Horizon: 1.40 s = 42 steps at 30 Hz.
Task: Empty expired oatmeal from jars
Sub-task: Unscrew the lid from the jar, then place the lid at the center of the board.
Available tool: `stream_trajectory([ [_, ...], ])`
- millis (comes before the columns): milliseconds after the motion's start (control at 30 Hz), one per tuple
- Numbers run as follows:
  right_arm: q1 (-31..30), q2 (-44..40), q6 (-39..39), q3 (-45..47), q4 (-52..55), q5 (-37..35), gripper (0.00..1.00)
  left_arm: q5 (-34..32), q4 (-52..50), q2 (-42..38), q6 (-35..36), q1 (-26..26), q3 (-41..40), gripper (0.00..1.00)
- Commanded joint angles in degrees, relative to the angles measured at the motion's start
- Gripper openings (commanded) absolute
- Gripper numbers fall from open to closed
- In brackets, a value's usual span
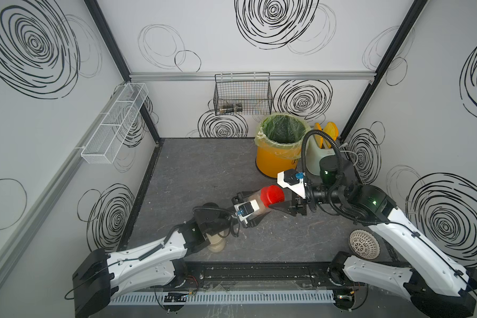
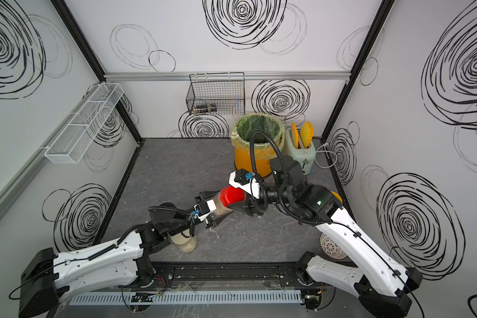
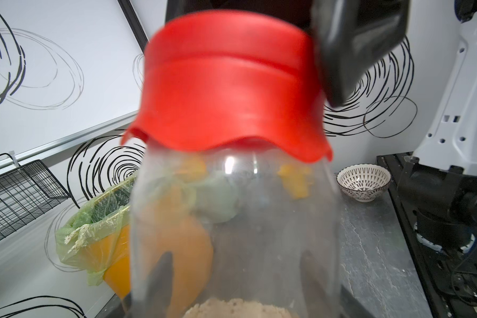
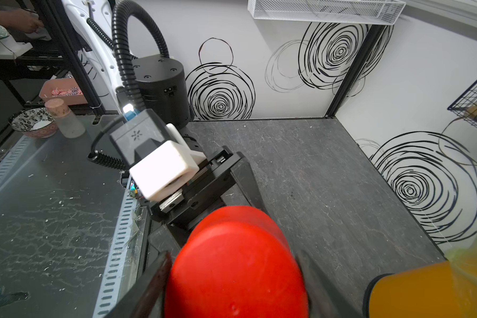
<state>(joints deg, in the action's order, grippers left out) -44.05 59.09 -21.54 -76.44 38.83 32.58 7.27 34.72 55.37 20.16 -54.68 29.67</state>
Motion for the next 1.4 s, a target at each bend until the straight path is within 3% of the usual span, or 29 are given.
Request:
stream_trajectory([
  [0,2.51,-2.69,-3.89,-3.71,3.98,0.71,0.30,-4.52,4.42,-1.50,-3.41,2.64,-0.84,0.59],
  [333,3.74,-2.66,-1.02,-4.52,2.55,0.98,0.31,-4.63,4.72,-1.58,-3.88,3.00,-0.72,0.58],
  [567,5.38,-7.04,12.15,-2.01,1.86,-15.09,0.41,-9.44,6.56,-3.50,-4.76,3.00,-1.43,0.60],
  [667,5.47,-10.31,21.92,6.54,-1.23,-21.57,0.45,-12.10,7.47,-4.86,-5.43,3.17,-1.63,0.60],
  [833,5.38,-12.45,34.84,24.33,-10.94,-26.56,0.46,-12.47,8.35,-5.53,-7.93,3.26,-1.29,0.60],
  [1133,5.38,-5.10,43.82,45.38,-27.80,-28.54,0.48,-11.00,8.26,-4.93,-10.55,3.17,-0.32,0.60],
  [1367,5.49,0.36,46.68,51.70,-34.61,-32.56,0.49,-9.67,8.86,-3.97,-11.36,3.00,-0.67,0.60],
])
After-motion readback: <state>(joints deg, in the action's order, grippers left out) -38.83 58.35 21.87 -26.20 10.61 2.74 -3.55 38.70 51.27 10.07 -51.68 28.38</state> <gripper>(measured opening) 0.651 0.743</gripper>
